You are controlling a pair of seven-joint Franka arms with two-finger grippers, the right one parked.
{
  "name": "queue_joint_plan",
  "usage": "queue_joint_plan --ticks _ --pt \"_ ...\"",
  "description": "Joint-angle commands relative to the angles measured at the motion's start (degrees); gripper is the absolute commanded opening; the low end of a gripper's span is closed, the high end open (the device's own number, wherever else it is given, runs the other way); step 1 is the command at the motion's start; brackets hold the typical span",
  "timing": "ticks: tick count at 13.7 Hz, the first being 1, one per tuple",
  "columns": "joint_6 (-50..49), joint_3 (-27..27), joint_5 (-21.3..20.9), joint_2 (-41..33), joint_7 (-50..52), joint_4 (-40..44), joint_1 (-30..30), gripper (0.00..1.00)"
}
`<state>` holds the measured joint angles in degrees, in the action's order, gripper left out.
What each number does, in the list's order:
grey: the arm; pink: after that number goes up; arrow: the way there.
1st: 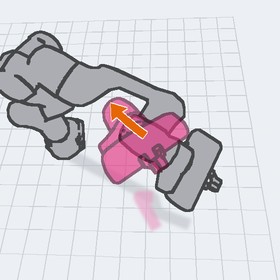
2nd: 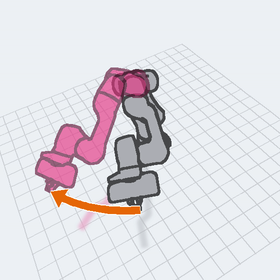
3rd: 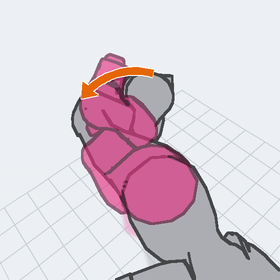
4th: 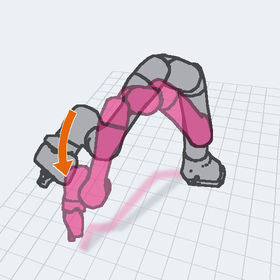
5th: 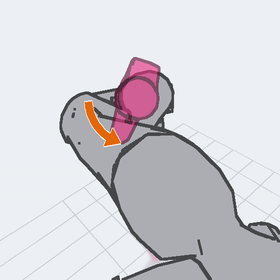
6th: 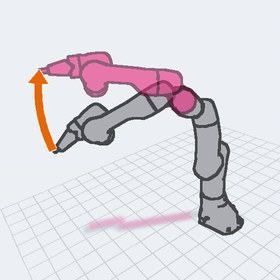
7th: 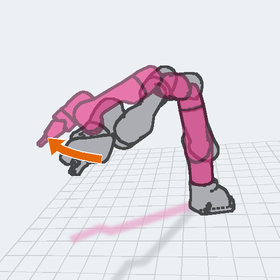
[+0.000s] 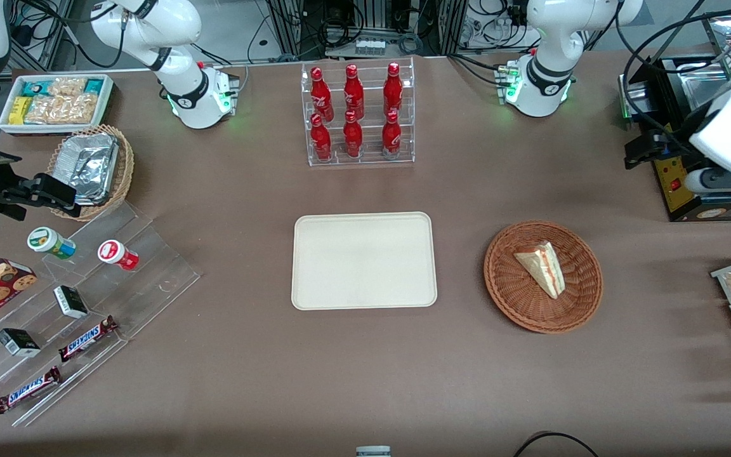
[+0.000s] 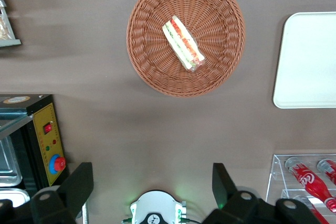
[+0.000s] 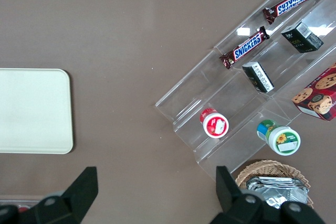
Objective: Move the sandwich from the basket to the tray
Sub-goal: 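Move the left gripper over the sandwich in the wicker basket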
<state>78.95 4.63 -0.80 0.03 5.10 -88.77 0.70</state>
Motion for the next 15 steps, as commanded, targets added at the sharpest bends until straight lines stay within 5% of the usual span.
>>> queue_joint_plan --ticks 1,9,15 --pt "-0.64 -0.59 -2.44 0.67 0.79 1.58 1.23 1.00" --pt "8.13 -0.59 -2.27 9.98 9.13 -0.78 1.24 1.00" --pt "24.72 -0.41 -1.04 13.33 33.78 -10.08 2.29 1.00"
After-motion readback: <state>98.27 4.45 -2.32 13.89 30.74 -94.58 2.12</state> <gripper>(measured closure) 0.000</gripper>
